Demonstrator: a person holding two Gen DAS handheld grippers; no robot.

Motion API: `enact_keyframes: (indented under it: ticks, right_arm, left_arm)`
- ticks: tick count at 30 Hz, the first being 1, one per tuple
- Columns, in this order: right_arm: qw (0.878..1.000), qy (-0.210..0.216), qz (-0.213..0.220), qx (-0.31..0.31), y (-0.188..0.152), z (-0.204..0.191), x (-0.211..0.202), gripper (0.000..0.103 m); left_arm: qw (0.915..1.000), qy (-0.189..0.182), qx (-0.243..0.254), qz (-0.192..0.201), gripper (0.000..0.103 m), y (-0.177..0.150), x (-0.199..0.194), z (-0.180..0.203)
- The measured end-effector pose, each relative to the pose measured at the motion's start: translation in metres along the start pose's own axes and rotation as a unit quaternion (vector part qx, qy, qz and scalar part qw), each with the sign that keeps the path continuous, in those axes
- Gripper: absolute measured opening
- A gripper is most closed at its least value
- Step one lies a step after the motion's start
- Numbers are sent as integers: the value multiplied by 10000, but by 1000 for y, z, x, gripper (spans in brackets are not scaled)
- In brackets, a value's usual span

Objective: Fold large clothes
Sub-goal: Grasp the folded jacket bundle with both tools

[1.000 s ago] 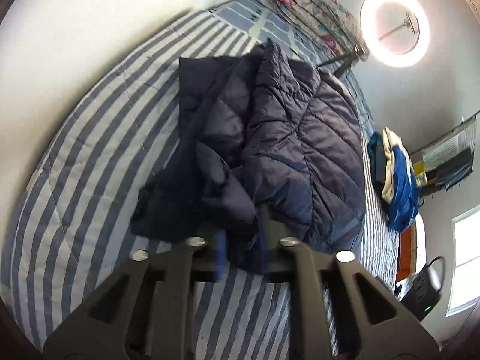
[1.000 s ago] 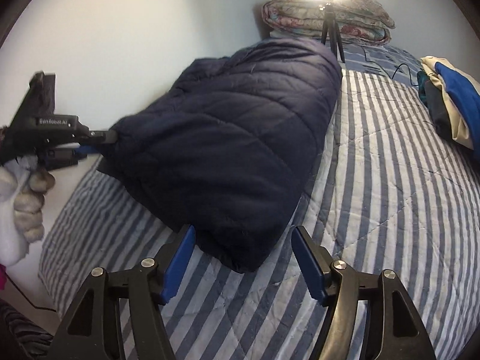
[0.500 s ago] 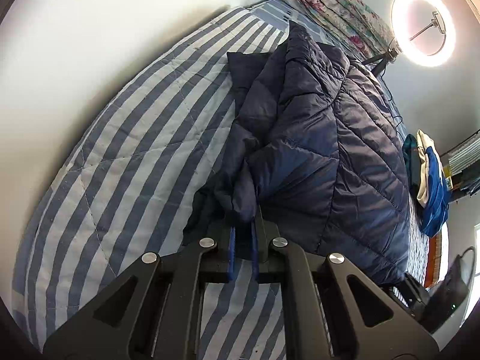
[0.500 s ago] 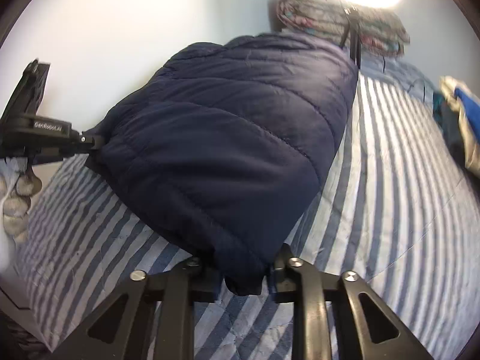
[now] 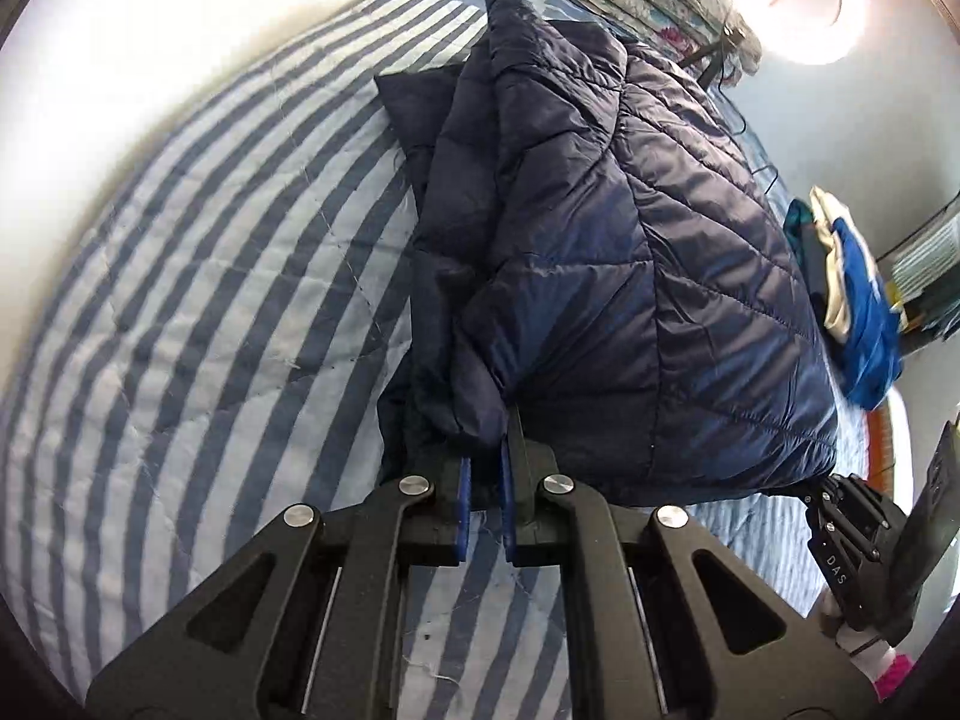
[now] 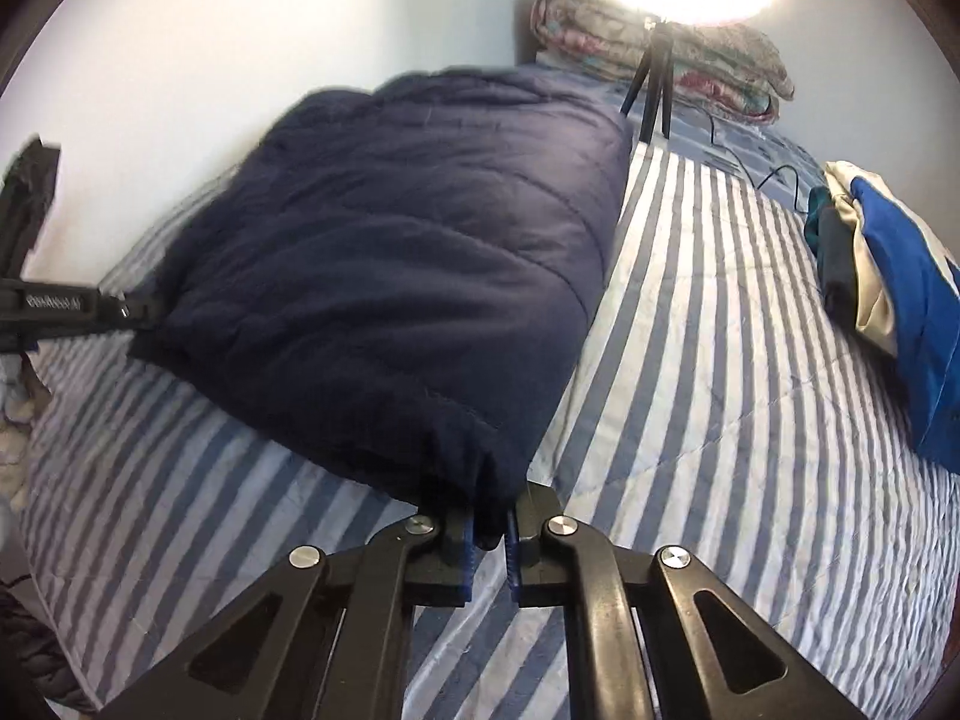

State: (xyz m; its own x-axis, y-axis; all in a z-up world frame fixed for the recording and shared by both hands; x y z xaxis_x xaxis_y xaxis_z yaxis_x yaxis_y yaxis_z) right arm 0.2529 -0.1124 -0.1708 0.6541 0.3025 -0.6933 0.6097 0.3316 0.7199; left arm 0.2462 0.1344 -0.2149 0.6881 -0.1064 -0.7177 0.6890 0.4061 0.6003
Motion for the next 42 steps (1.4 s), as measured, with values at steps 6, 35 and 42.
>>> enact_keyframes:
  ticks: [6,35,42]
  right_arm:
    - [9943,999,365,-93,10,0,-52,30]
    - [9906,1224,561,227,102,-2,60,37]
    - [9901,1122,750,381,133,22,65,65]
  left_arm:
    - [9988,-4,224,428,21,25,-44,10]
    - [9966,-308,130,749,24,126,73,-4]
    - [9859,-1183,-1085,480,70,138,45,-68]
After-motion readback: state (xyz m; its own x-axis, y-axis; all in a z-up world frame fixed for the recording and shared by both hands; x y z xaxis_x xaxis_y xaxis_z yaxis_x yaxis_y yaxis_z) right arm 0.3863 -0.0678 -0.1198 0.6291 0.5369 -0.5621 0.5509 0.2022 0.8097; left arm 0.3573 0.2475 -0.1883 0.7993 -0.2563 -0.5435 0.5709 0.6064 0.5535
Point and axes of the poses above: each gripper's, at about its wrist camera, not at the fingertips, and x roughly the way its jaws point, z to its right, y to its top, the point moved 3 cm from there along x, roughly the way its jaws point, and after that the axes turned 14 degrees about z, right-handed, at the moved point
